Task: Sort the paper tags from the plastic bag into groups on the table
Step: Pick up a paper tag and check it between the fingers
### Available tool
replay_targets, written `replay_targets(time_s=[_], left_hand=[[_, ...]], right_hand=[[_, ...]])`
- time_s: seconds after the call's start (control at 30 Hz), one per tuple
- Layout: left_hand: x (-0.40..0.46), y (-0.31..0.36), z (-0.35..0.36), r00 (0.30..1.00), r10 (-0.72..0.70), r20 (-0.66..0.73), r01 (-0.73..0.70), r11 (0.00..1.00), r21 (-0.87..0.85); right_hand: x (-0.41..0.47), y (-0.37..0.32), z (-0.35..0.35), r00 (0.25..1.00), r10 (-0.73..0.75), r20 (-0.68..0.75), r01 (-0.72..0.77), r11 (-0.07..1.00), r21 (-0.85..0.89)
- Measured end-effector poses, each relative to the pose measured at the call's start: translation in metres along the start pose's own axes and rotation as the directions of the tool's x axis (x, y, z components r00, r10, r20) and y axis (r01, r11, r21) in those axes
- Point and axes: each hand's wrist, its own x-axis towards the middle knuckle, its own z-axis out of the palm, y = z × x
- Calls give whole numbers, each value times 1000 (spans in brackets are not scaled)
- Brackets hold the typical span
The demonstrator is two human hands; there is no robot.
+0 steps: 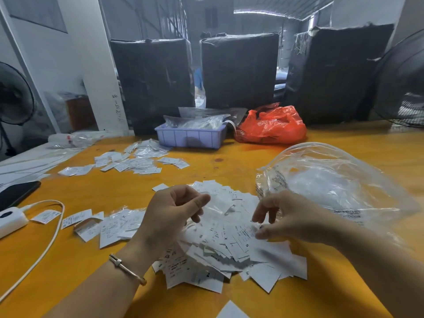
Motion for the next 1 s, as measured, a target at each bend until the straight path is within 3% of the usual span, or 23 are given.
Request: replay_targets(time_s=[0.27,0.43,0.73,1.0], left_hand=[[0,-5,1,1000,-4,30,2,997,76],[-1,-4,4,999,-6,43,1,993,114],[-2,-4,6,996,-17,86,9,996,92],[-2,-4,5,998,11,58,-16,995,99]], right_hand=[[4,-3,14,993,-113,38,118,976,-183],[5,-1,18,998,-69,-8,67,989,-132],[12,3,23,987,-5,-161,26,991,129],[14,4,27,949,58,-311,83,902,423]])
